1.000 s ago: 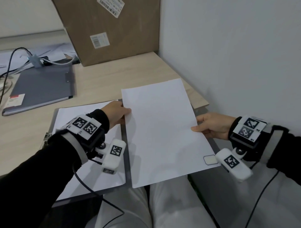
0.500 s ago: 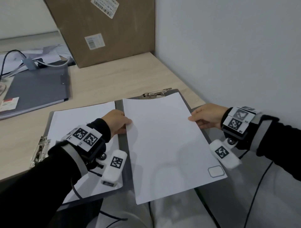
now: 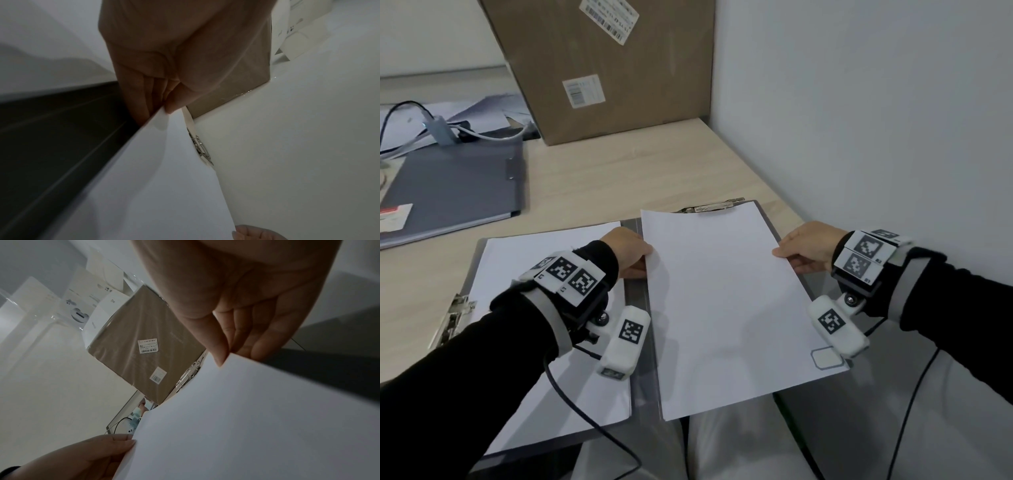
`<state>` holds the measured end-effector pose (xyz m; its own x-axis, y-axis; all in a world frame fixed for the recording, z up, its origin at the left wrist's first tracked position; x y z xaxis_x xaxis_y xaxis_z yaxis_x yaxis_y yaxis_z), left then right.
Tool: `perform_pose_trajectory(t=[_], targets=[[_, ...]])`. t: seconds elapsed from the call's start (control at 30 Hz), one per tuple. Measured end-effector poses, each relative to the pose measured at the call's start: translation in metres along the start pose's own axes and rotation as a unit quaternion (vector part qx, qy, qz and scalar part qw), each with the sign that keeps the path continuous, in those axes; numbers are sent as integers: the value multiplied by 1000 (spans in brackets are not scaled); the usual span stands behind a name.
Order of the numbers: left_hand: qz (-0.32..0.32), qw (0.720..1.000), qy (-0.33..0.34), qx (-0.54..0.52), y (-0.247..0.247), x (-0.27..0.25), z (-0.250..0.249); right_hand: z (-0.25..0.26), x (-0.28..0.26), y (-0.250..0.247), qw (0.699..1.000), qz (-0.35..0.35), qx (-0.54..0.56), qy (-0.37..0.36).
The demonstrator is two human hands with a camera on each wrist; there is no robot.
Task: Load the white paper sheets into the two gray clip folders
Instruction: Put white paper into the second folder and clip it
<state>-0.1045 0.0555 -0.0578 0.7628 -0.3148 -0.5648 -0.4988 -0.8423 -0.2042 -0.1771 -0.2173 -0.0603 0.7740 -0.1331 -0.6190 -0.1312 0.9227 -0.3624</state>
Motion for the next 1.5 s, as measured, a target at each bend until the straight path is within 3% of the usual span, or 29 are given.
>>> perform_pose_trajectory(t=[0.3,0.93,1.5], targets=[[-42,996,-16,80,-6,2,0,6,1,-3,998,-21,-53,-27],[-71,995,-1,64,-10,10,0,9,11,-5,998,-33,-35,-37],[-150,942,27,298,-19,22,-3,21,23,-4,973,-121,-181,-79]])
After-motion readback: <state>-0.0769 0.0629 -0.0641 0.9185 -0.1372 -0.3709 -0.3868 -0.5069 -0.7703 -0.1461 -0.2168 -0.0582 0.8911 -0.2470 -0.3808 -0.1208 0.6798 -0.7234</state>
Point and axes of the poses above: each hand's wrist, its own x-axis towards the middle knuckle, its own y-axis out of the palm, z = x × y, the point moved 4 cm from there along x, towards the middle knuckle, and after that the axes turned 12 degrees about z, right-handed, at the moved point
